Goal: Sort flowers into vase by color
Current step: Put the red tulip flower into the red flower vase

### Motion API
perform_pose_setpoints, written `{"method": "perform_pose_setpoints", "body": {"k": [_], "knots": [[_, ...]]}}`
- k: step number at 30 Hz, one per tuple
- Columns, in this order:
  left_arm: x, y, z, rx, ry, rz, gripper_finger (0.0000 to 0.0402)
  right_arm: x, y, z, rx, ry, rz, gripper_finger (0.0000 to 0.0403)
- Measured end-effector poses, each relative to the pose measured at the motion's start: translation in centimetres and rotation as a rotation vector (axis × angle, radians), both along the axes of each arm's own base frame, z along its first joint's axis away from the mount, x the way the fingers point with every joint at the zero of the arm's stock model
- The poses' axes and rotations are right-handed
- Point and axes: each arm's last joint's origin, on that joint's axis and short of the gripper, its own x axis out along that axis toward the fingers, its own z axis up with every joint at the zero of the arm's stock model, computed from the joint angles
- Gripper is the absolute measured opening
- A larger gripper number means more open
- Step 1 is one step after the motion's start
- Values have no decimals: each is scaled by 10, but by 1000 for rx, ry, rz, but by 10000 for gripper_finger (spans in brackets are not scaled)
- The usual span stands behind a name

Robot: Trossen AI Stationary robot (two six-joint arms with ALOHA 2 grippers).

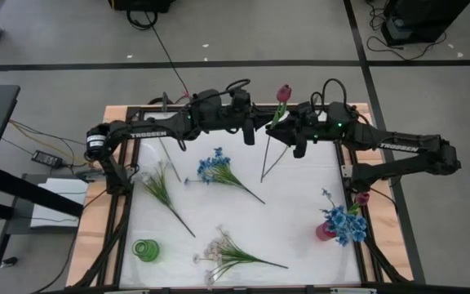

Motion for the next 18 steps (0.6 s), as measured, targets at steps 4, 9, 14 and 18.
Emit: {"method": "perform_pose_setpoints", "body": {"k": [4,9,14,18], "knots": [[0,-1,0,0,0,-3,9,1,0,-1,3,4,-4,59],[1,-4,0,-4,-1,-8,17,1,1,-1,-20,6,-14,19],[1,-6,-1,0,7,-11,61,1,0,-1,-19,6,-31,15],[-5,-1,2,-31,48,-2,103,0,2,-2,-17,28,-66,15]]}}
